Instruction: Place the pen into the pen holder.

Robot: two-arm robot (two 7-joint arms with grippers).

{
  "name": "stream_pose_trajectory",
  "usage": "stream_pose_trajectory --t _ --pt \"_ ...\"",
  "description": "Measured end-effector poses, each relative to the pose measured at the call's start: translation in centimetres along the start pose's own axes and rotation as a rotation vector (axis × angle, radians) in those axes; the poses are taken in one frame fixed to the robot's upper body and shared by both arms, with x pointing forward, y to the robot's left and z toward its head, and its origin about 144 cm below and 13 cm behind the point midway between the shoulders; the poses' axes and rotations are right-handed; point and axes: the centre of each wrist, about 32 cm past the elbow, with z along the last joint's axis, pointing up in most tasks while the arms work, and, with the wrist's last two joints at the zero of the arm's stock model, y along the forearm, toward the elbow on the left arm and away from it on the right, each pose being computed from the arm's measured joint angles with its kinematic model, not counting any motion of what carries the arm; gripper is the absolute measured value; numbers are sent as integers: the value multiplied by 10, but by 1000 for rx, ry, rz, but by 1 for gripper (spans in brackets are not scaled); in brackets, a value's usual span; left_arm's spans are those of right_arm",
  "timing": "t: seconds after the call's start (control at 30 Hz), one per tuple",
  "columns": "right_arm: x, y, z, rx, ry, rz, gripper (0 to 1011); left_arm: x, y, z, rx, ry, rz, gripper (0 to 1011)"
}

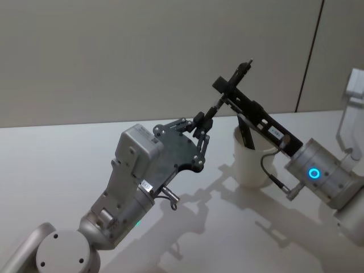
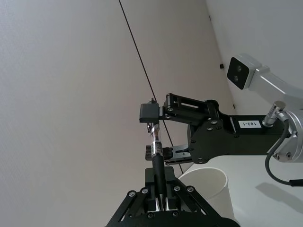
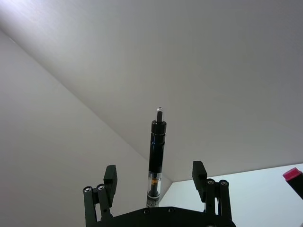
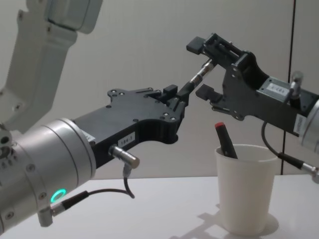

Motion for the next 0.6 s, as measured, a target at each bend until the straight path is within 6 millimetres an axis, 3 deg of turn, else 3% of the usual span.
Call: stream_pose_trajectory --t 0.47,0.6 --pt "2 6 -3 7 7 2 1000 0 0 0 0 0 0 121" --pt "2 7 -3 8 8 2 931 0 0 0 0 0 0 121"
